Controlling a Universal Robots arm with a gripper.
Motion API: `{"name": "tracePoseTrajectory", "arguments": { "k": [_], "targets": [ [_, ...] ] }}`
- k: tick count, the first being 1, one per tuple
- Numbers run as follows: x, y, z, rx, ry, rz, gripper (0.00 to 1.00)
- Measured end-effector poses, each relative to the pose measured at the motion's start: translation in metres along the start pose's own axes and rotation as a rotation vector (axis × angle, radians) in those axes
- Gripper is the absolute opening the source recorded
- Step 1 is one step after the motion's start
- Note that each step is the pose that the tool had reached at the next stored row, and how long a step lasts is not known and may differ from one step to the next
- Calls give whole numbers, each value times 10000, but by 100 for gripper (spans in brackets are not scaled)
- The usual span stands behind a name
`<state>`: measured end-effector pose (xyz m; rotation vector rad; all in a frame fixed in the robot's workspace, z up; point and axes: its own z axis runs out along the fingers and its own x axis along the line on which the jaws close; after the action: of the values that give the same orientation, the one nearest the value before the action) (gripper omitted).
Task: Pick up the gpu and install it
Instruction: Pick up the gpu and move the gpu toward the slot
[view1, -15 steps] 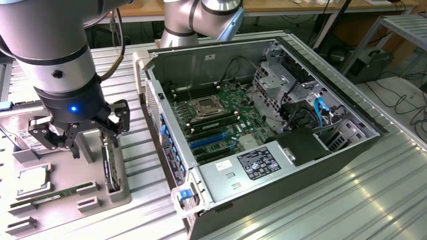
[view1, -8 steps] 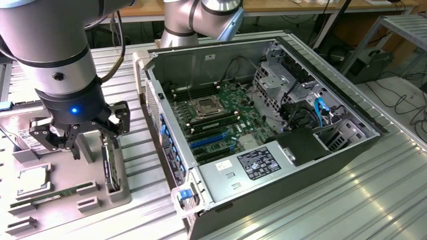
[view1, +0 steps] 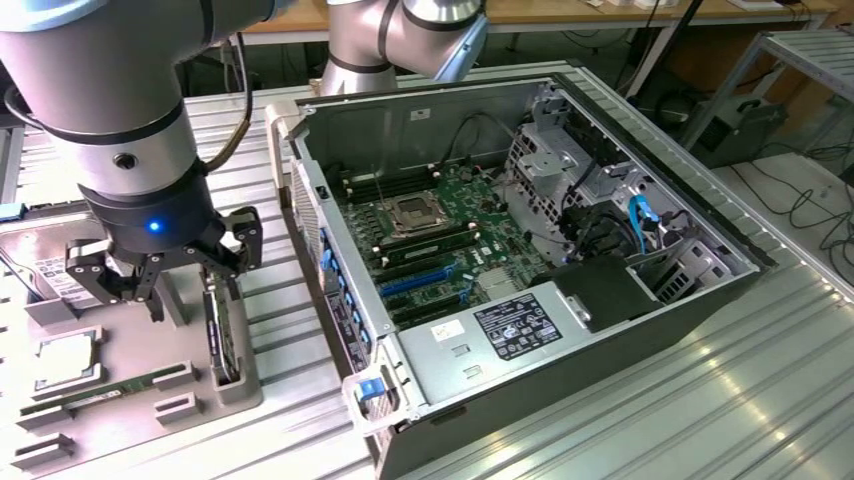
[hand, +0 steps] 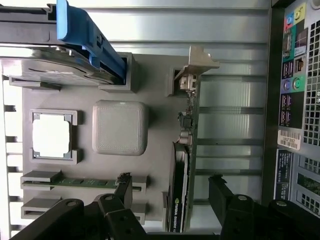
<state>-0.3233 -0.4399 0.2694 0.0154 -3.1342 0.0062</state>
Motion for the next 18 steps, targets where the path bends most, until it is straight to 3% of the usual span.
{"name": "tracePoseTrajectory", "arguments": {
  "k": [18],
  "targets": [
    [0, 2, 79, 5, 2, 1, 72]
  ]
}}
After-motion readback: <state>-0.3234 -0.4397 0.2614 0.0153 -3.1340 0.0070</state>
